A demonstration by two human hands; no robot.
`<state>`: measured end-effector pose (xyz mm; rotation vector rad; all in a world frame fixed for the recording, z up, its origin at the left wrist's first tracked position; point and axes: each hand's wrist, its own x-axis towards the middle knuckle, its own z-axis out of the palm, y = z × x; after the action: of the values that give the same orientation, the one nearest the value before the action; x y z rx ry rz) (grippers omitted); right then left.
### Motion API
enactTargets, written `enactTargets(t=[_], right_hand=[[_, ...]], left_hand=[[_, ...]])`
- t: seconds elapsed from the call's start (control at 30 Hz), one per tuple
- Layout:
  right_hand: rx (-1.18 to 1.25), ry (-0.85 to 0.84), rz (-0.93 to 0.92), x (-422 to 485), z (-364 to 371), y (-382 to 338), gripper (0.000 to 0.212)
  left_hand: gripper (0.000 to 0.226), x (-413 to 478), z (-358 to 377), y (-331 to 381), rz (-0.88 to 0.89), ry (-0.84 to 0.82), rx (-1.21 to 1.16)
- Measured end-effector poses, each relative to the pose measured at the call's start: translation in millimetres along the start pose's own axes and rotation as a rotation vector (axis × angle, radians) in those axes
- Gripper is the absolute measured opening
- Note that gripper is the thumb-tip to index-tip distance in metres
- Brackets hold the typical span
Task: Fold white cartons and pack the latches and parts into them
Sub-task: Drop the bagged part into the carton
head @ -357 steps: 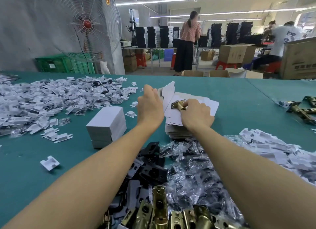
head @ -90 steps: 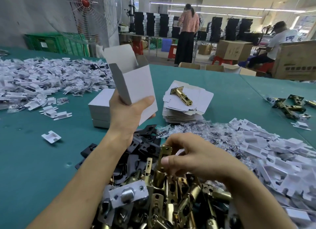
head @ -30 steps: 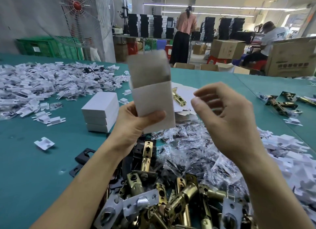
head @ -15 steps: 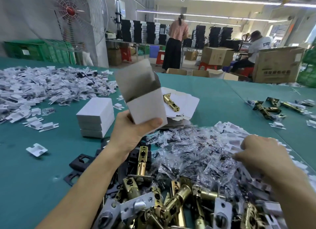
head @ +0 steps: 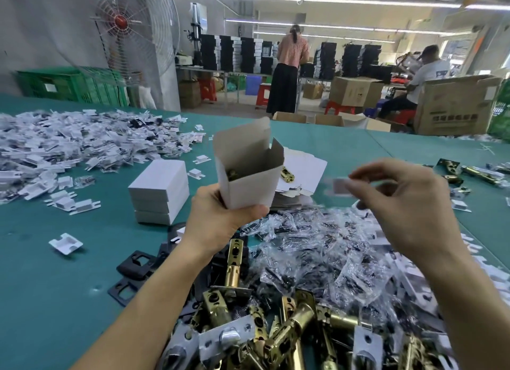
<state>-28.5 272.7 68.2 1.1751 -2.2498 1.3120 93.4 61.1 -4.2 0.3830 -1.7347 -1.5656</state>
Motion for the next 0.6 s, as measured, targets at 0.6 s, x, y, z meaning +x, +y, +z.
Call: enactTargets(t=[0.6], right_hand=[[-0.401,-0.188,-0.238,31.8,60.2,-65.9,0.024]], left_hand=[[0.029,0.1,1.7,-3.0,0.018,0.095,0.302]])
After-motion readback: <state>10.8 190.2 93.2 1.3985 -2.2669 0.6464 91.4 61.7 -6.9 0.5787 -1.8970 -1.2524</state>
